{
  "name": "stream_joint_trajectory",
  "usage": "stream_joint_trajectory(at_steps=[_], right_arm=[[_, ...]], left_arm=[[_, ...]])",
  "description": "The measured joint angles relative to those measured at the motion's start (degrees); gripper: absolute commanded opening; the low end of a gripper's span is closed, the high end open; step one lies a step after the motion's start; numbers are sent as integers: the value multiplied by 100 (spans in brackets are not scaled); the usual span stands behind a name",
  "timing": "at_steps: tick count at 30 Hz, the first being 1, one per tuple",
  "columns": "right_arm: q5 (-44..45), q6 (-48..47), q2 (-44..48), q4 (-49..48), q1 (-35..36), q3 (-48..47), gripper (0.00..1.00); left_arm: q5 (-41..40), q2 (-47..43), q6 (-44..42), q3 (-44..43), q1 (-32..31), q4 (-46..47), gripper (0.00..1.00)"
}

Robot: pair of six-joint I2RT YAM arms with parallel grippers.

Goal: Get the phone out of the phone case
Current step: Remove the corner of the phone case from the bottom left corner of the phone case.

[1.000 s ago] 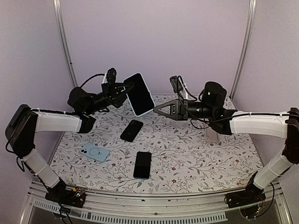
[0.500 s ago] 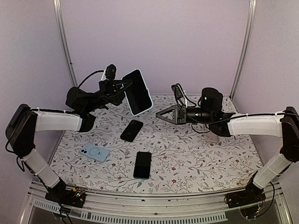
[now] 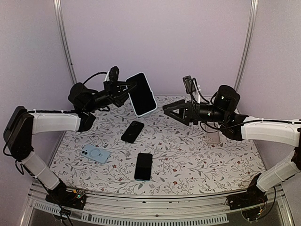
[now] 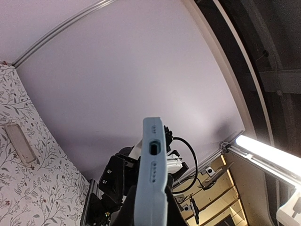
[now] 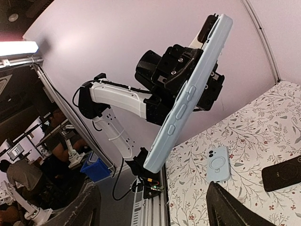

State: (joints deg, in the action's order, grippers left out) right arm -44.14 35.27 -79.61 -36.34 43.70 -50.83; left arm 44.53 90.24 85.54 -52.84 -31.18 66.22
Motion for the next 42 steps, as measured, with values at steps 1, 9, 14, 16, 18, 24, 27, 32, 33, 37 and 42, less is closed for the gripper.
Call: stream_joint_trajectory(at_steps=[1,9,14,16,18,24,27,32,33,37,42], right_arm=[[-4,-2,-24,-17,17,-55,84],[-114,59,-697,-59,114,-883,79],[-192,192,-1040,-79,203,-1276,63],[-234,262,-1145,-122,219,-1357,52],[-278,319,-1224,-175,232,-1384,41],[-527,568,-1366,-350,146,-1423,22],[-739,767,-1478,-678,33,-1423,23],[-1185,1204,-1851,-1458,-94,-1484,36],[-1307,1266,-1941,-1635,-114,-1541,38],[-1631,1403,-2133,-2149,-122,-1729,43],[-1818,1375,-2153,-2461,-118,-1755,44]], left_arm=[[4,4,-4,-33,0,-20,0],[87,33,-157,-330,-42,-197,0],[157,37,-278,-380,-81,-391,0],[173,55,-299,-428,-107,-450,0],[195,81,-302,-483,-136,-459,0],[249,282,-264,-605,-109,-125,0],[251,470,-63,-638,-107,245,0],[221,785,345,-673,-105,848,0],[197,817,426,-675,-105,896,0],[179,837,785,-693,-120,1091,0],[195,837,1078,-734,-181,1215,0]])
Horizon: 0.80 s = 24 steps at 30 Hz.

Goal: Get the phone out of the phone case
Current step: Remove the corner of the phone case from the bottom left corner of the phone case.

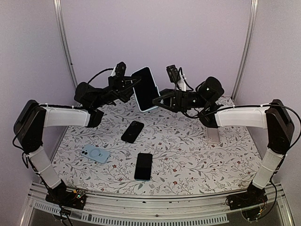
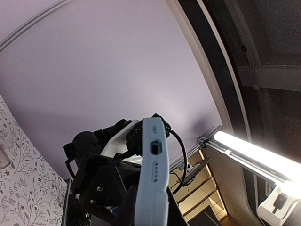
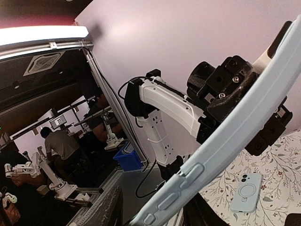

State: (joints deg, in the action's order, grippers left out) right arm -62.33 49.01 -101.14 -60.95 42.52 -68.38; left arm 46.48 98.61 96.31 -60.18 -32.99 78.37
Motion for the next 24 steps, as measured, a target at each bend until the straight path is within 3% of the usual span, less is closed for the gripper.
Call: stream_joint_trajectory(at_steps=[6,13,24], right_arm=[[26,-85,13,-94,-39,17,45],[299,-918,328,503,-63,181,58],[1718,-2367,1174,1993,-20,520,71]], left_arm=[[52,52,96,-146,-22,-11,0],[33,229,354,-295,-105,-57,0],[-367,238,533,-295,-188,-291,0]])
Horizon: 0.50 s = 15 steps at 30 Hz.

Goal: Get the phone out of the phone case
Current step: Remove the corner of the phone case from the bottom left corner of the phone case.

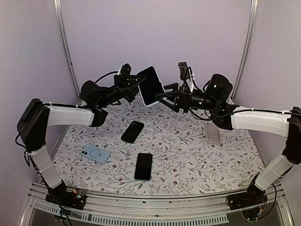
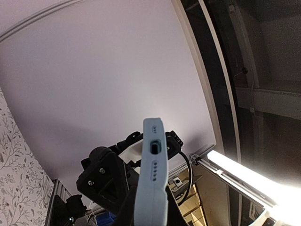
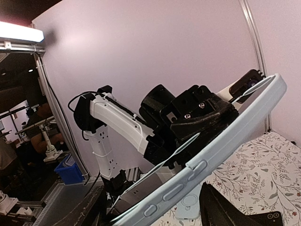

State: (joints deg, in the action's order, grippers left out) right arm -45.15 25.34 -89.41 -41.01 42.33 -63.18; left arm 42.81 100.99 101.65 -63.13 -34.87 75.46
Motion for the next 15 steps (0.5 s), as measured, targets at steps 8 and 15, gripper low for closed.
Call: stream_joint_trajectory(at_steps=[8,15], right_arm=[[535,-210,260,501,15,229,78],[560,315,87,824,262,179,76]], left_arm=[[-131,72,-258,-11,-85,-297,0],[-107,15,-994,-72,-310,-1091,0]])
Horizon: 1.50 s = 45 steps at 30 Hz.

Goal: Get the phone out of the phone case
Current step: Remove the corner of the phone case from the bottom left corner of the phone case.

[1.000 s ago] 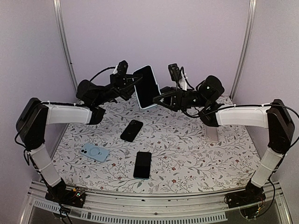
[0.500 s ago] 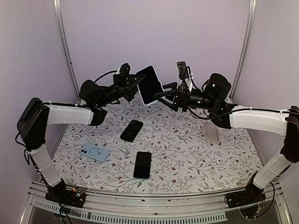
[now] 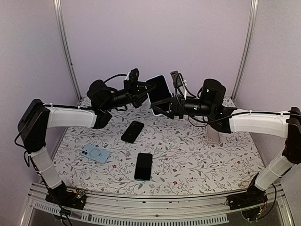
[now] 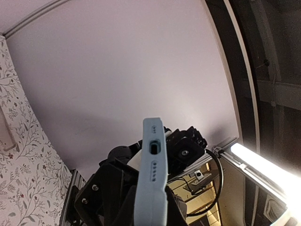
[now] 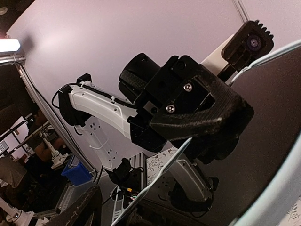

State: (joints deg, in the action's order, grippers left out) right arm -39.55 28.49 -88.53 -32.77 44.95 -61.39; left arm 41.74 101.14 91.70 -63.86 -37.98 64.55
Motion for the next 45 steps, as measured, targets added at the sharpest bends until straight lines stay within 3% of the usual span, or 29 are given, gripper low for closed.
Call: stream_joint_trajectory(at_steps=[7,17,26,36,42,45], right_arm=[[170,450,-61,140,125,-2,66],[946,769,-24,-129,177,282,75],[1259,839,140,-509,238,702,75],[1384,907,170,-767,280,901,66],[1423,887,212,-879,315,914,41],[1480,837,260,-892,345,914,34]], left_arm=[[-79,-232,-605,-13,-46,-708,0],[-608,-605,-1285,-9,-57,-1631,0],[-1088,-699,-1333,72,-66,-1685,0],[-1250,-697,-1119,90,-66,-1517,0],[-1266,-695,-1064,92,-66,-1449,0],[-1294,-695,-1001,92,-66,-1432,0]])
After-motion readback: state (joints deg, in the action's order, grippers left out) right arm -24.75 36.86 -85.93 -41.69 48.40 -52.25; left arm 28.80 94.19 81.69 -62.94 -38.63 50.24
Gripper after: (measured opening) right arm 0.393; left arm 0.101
